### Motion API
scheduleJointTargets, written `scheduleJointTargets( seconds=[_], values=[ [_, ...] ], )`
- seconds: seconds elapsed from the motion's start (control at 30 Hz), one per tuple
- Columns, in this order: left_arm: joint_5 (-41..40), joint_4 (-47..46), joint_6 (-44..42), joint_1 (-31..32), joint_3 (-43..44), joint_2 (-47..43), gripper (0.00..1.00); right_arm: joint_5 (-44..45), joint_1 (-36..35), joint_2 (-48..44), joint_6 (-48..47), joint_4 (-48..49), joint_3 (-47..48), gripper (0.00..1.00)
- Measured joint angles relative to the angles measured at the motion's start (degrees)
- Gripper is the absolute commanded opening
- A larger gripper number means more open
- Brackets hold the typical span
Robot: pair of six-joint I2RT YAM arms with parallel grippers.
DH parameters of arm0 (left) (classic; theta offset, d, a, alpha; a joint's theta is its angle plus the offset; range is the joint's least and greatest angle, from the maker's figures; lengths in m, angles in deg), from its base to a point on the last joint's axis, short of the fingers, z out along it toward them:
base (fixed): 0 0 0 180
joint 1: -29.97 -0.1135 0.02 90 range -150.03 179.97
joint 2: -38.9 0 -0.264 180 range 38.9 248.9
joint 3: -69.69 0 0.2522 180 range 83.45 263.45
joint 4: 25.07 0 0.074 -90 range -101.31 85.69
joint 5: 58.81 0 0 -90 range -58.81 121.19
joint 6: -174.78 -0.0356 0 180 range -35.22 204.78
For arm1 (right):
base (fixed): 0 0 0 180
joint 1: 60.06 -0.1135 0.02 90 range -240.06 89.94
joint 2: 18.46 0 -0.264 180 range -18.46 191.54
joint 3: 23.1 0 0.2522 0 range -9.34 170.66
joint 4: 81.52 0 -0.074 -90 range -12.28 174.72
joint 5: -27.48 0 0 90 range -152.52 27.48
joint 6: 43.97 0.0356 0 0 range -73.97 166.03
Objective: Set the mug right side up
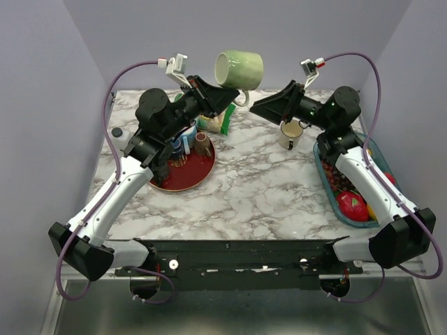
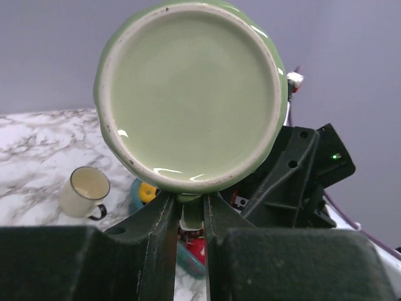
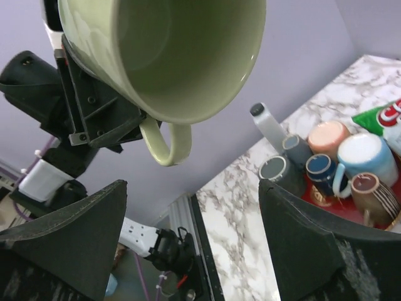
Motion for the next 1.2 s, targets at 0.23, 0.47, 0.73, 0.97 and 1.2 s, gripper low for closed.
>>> scheduleJointTargets(
  seconds=[0.23, 0.47, 0.73, 0.97, 1.2],
  values=[
    [3.45, -6.54, 3.85, 0.0, 2.05, 2.93, 0.0, -1.33, -0.31, 3.69, 9.07, 11.28, 3.69, 0.82],
    [5.49, -10.4, 6.91, 0.0, 2.05, 5.05, 0.0, -1.38, -1.95, 5.46, 14.69, 17.14, 5.22, 0.74],
    [6.88, -13.29, 8.39, -0.02, 2.05, 5.46, 0.0, -1.11, -2.71, 6.84, 18.51, 20.92, 5.44, 0.52],
    [8.35, -15.72, 9.09, 0.0, 2.05, 5.44, 0.0, 0.52, -2.69, 6.84, 19.74, 22.43, 5.14, 0.01],
    [8.76, -16.83, 9.42, 0.0, 1.81, 5.42, 0.12, 0.81, -2.73, 6.82, 20.33, 22.95, 4.83, 0.01]
  ],
)
